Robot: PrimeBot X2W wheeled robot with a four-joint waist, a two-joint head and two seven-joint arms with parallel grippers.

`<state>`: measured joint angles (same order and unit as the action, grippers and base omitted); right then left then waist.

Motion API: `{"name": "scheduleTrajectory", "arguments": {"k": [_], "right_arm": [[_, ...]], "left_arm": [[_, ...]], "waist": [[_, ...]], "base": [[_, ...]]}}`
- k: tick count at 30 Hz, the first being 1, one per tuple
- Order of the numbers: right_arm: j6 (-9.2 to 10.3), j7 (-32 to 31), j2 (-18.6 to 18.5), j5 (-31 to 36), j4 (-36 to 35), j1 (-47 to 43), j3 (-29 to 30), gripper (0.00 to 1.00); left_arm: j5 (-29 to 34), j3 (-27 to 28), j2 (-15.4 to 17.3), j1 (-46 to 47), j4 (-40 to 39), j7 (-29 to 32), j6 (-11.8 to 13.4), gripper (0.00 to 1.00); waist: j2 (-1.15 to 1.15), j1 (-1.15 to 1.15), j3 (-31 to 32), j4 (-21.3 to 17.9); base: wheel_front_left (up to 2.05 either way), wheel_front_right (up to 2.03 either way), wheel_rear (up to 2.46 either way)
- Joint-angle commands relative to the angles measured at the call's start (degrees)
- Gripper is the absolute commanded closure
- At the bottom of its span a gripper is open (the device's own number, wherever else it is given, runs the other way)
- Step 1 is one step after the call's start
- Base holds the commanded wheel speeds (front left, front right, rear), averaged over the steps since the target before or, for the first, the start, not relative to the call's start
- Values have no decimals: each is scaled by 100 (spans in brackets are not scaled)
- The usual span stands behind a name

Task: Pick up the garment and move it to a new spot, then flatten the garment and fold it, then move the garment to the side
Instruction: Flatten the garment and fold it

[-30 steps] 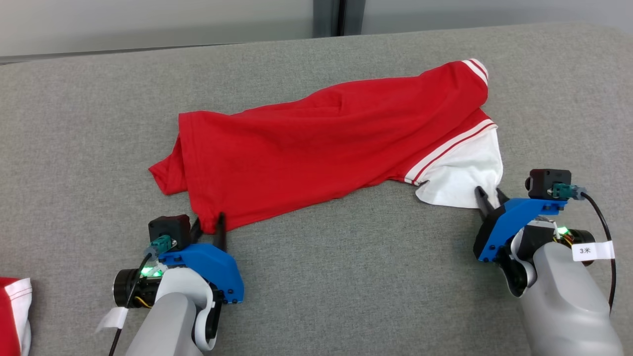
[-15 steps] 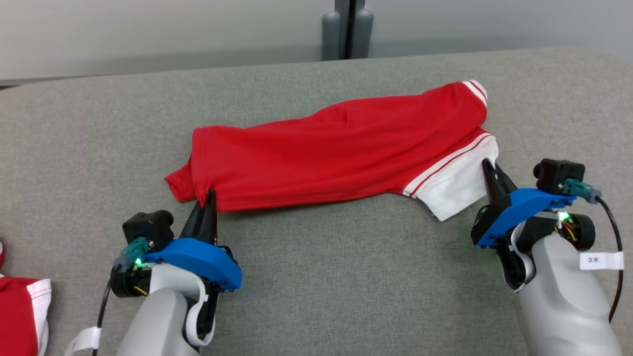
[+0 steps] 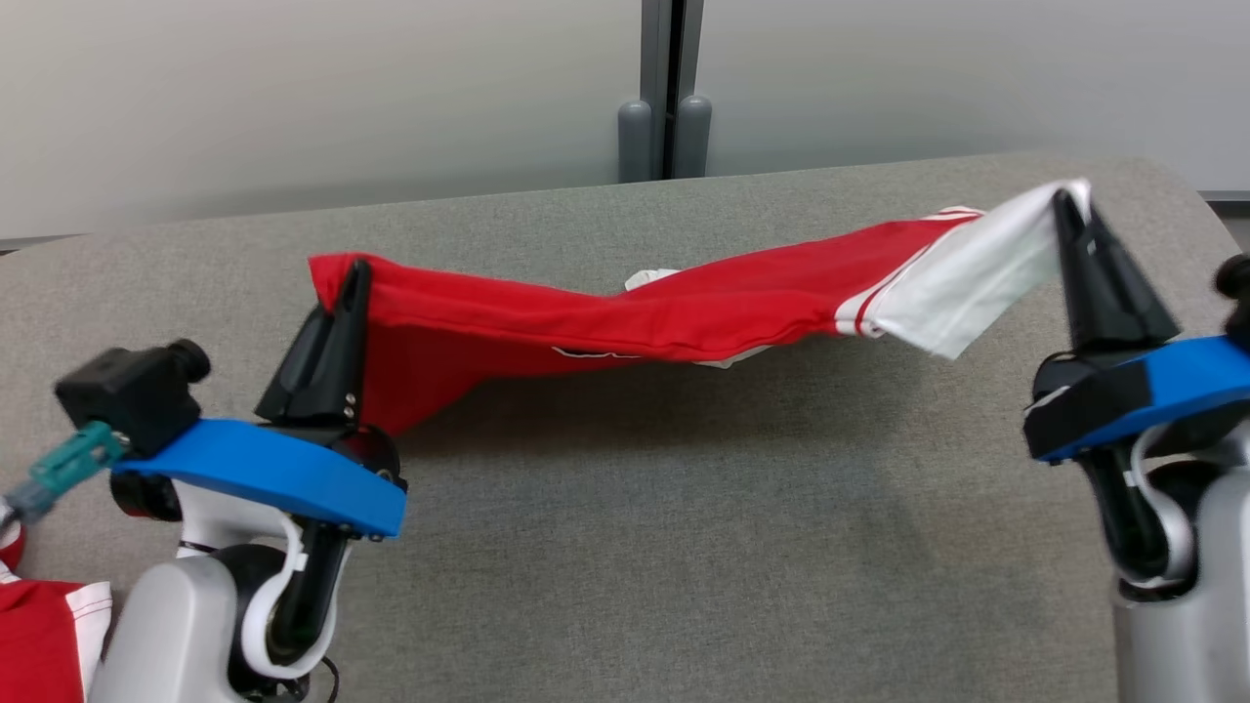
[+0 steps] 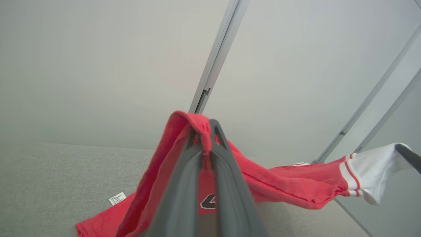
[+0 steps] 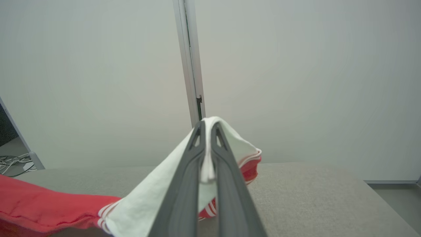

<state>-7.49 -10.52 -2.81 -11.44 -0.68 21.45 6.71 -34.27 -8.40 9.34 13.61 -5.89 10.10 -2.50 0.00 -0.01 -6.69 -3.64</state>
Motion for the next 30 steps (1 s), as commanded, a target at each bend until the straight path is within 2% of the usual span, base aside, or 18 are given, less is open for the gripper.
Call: {"name": "scheduleTrajectory", "arguments": {"k": [1,8,14,18,21,23,26,30], "right_arm": [[-1,-156,-13,-5,-496,-103,4,100],[-1,-720,-151,258,-2277,163,-91,100],[-1,-936,-527,303,-2571,675,-51,100],[-1,-944,-757,107,-2156,1154,-74,100],[-1,-875,-944,-29,-1566,1640,-198,100],[-2,-716,-1023,-174,-1088,2041,-344,100],[-1,-403,-1118,-355,-190,2691,-541,100],[-2,172,-1127,-519,852,3734,-817,100]], "left_arm": [[-84,38,65,-33,-328,180,45,100],[-326,172,298,235,-1393,845,210,100],[-499,187,440,538,-1650,1244,238,100],[-524,198,546,990,-1440,1485,234,100],[-467,215,644,1521,-1053,1553,192,100],[-174,179,812,1920,-731,1480,131,100],[-91,142,693,2507,-152,1308,119,100],[263,55,817,3350,652,1040,-12,100]], "waist": [[0,1,7,-14],[0,1,-46,-21],[0,1,-296,-10],[0,1,-632,3],[0,1,-938,4],[0,1,-1140,1],[0,1,-1411,-17],[0,1,-1676,-74]], "base": [[0,0,0],[0,0,0],[0,0,0],[0,0,0],[0,0,0],[0,0,0],[0,0,0],[0,0,0]]}}
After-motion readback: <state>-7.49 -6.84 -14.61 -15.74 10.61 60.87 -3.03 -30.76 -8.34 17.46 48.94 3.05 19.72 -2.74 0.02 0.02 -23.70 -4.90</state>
